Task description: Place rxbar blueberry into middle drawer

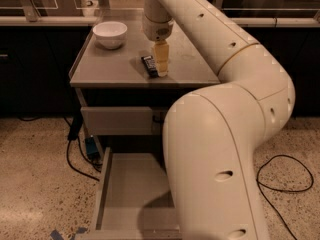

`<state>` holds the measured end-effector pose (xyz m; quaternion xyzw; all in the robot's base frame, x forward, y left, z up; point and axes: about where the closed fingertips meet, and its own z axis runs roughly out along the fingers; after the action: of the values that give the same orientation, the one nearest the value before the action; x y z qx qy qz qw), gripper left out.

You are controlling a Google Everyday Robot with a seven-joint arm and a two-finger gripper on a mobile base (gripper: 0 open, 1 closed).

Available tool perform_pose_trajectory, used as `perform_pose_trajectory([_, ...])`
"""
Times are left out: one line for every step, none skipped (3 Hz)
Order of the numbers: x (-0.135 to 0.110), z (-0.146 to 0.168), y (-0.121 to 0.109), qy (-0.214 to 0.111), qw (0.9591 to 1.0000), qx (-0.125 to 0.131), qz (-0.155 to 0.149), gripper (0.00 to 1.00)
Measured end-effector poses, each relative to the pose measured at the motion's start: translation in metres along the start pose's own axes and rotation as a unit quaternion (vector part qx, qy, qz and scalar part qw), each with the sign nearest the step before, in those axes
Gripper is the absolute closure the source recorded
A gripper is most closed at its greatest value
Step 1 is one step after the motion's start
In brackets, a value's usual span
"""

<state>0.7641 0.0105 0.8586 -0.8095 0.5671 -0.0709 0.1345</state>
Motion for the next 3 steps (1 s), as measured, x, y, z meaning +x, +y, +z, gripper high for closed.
perform_pose_trajectory([0.004, 0.019, 0.001, -0.001, 0.9995, -0.029, 0.014, 0.0])
perform_pose_trajectory([0.01, 0.035, 0.007, -0.001, 0.9978, -0.055, 0.035, 0.0])
perform_pose_trajectory([0.015, 0.044, 0.009, -0.005, 0.9964, -0.066, 0.053, 0.0])
